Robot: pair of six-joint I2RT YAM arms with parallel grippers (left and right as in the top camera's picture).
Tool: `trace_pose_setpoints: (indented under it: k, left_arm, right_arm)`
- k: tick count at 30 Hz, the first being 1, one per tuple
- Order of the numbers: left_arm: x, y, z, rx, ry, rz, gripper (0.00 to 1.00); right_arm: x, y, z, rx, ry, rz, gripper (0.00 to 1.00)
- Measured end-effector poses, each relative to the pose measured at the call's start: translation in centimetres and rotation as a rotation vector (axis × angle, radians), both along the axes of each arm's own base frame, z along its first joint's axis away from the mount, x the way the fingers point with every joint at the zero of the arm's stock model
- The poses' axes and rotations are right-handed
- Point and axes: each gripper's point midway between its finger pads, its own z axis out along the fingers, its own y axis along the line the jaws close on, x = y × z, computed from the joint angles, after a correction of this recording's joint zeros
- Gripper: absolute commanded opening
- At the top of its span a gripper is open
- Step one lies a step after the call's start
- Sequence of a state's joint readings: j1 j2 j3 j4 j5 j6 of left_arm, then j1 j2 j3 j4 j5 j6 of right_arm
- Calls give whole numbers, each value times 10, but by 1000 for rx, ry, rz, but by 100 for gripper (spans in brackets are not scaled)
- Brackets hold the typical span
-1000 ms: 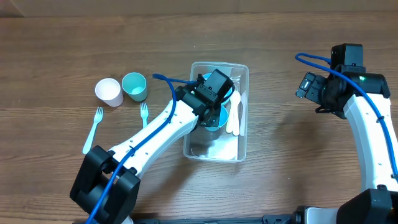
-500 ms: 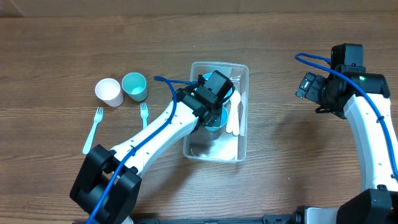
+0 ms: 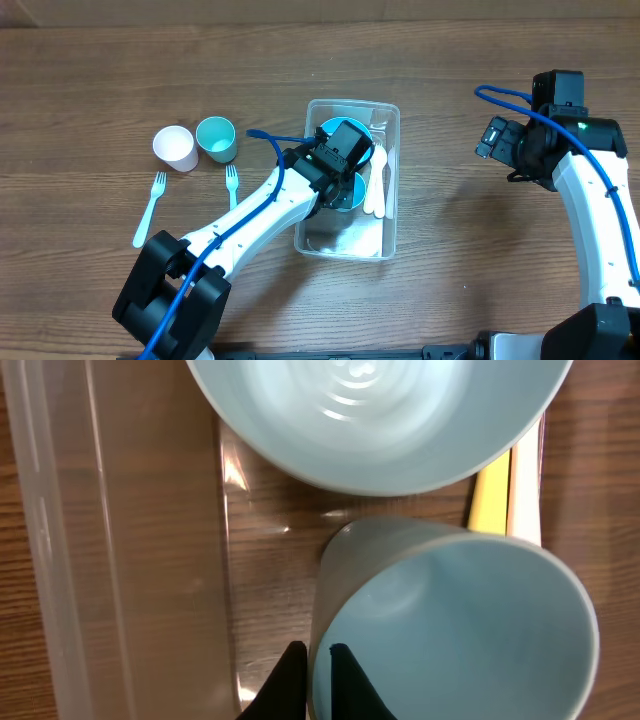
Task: Pack container
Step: 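Release the teal cup and raise the left gripper out of the container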
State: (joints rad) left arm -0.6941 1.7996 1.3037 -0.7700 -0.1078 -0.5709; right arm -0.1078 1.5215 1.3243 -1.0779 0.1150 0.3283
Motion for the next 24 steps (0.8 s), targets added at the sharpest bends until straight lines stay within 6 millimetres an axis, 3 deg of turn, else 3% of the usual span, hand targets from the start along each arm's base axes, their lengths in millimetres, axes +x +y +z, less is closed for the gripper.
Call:
trace_pose_setpoints:
  k: [24]
  left_arm:
    - [-6,1,-2,-1,28,-5,4]
  right_arm:
    - [0,0,0,0,1,0,100]
